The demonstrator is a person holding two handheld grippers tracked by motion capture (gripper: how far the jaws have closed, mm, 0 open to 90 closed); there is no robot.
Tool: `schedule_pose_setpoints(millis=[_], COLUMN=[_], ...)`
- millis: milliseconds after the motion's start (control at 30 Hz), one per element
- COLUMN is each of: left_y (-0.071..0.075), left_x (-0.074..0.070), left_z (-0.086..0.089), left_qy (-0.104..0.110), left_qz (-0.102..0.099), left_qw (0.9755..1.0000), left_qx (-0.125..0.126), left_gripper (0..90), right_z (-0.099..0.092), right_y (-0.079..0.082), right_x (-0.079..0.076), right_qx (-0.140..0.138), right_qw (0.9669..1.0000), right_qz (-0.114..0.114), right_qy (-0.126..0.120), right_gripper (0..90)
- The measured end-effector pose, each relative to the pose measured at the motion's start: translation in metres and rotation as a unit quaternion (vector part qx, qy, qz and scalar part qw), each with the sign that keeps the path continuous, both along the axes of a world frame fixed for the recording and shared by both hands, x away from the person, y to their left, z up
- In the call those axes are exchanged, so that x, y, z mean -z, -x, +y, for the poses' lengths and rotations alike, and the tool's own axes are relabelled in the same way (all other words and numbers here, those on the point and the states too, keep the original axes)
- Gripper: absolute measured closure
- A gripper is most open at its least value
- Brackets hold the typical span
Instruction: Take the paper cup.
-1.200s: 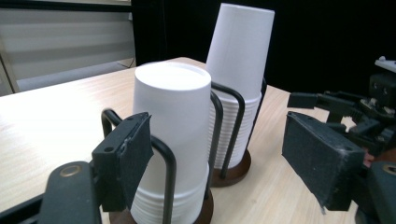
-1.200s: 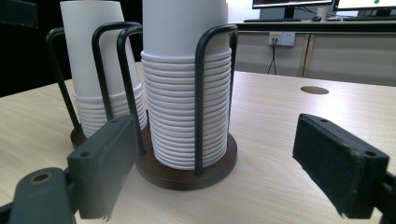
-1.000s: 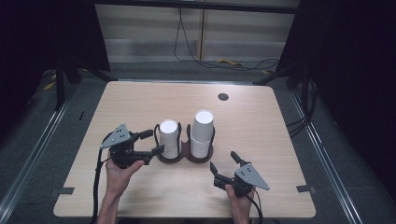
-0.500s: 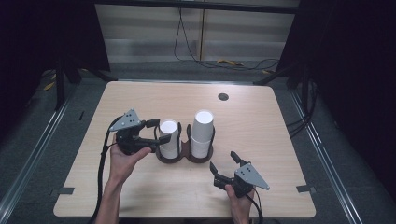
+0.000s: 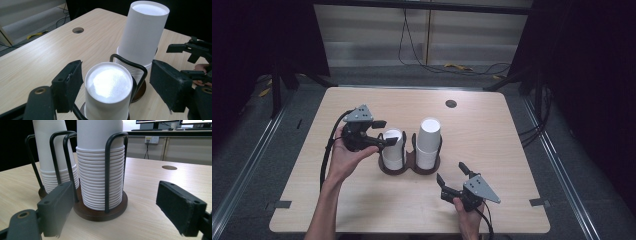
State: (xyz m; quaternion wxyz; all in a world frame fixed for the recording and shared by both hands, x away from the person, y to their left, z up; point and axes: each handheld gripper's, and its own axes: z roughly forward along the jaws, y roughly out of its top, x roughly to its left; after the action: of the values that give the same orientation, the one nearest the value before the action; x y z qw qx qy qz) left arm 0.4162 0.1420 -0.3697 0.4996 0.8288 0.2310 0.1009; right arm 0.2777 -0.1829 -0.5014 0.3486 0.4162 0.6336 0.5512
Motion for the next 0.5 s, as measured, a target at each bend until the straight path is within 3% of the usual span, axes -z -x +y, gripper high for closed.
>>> schedule_pose_setpoints(millis=[133, 500], left_y=[-0.006, -0.011], left_x=[-0.003, -0.008], left_z=[-0.003, -0.011], left_qy=[-0.039, -0.087], left_qz=[0.01, 0.029], left_qw=[0.9992, 0.9957], left_qx=[0.005, 0.015], left_gripper=[26.0, 25.8], right_z=[0.0, 0.0], right_y=[0.0, 0.0], right_x=[0.0, 0.0], right_qx=[0.0, 0.001], right_qw=[1.0, 1.0], right_qz=[0.0, 0.001], right_qy=[0.0, -0.001], right_gripper=[14.4, 14.5])
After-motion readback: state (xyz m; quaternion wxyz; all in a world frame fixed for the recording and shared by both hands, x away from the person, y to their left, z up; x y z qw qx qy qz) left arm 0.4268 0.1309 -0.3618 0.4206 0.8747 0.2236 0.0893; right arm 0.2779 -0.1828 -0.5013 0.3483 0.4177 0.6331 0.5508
